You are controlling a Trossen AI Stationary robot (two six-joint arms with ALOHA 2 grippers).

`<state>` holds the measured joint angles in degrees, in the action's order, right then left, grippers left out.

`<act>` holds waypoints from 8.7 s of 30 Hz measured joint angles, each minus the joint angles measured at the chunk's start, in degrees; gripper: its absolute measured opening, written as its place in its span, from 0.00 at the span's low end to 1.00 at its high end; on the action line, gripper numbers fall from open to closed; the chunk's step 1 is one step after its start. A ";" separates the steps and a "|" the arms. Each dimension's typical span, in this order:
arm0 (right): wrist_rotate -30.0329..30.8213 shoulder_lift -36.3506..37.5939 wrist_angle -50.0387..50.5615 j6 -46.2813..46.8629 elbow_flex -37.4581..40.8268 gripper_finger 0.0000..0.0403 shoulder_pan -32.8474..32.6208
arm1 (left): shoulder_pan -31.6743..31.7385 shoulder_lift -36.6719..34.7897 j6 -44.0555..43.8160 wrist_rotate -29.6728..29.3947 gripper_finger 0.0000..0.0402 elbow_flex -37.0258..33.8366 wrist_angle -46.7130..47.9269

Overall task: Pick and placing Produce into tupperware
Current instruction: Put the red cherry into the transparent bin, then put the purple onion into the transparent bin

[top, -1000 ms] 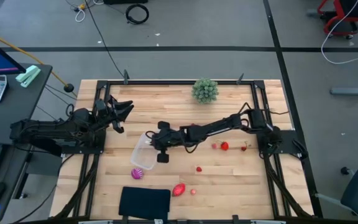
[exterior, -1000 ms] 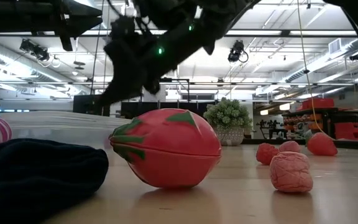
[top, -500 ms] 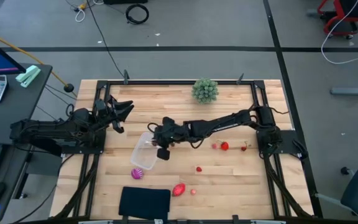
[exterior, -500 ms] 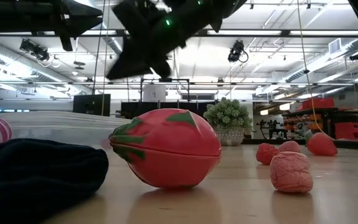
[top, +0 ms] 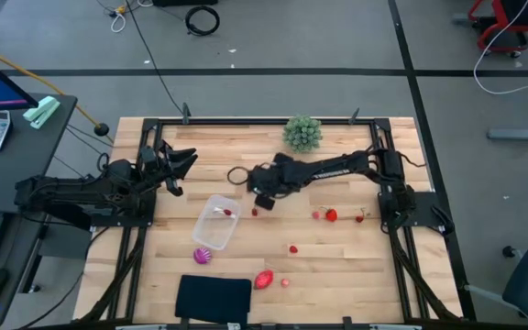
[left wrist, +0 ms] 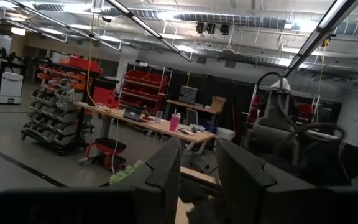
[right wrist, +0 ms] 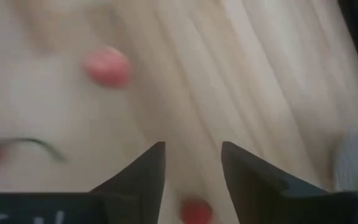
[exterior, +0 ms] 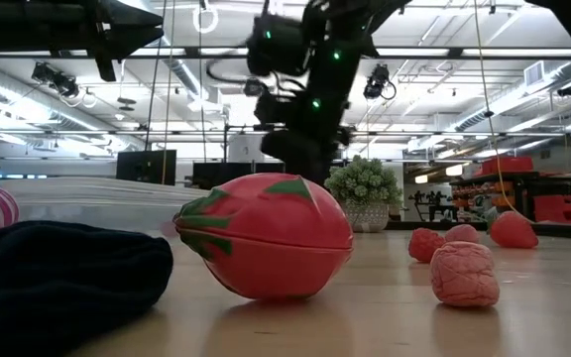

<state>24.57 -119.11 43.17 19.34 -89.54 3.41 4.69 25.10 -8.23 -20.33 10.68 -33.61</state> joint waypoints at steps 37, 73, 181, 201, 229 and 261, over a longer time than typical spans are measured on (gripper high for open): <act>-3.14 -0.15 16.16 17.14 0.98 0.40 -2.08 | 0.00 0.00 0.07 0.00 0.27 0.00 0.00; 1.89 -0.24 14.99 27.16 3.81 0.40 -6.17 | 0.00 0.00 0.02 -0.01 0.27 -0.02 0.00; -14.86 15.31 -18.98 -12.08 10.19 0.41 -11.86 | -21.87 11.23 -17.08 11.52 0.29 18.97 20.83; -5.01 21.14 -4.08 -2.52 10.19 0.41 -17.43 | -44.18 37.76 -48.99 -12.95 0.28 32.15 45.97; -3.14 21.07 -3.84 -6.47 10.19 0.41 -16.66 | -59.41 54.02 -94.06 -19.74 0.16 58.43 103.91; -3.16 21.03 -5.29 -6.91 10.19 0.39 -16.66 | -62.78 73.16 -99.17 -14.56 0.04 55.56 95.01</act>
<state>21.41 -98.08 37.88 12.43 -79.35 -13.26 -58.09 98.26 -107.40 -34.89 66.24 61.41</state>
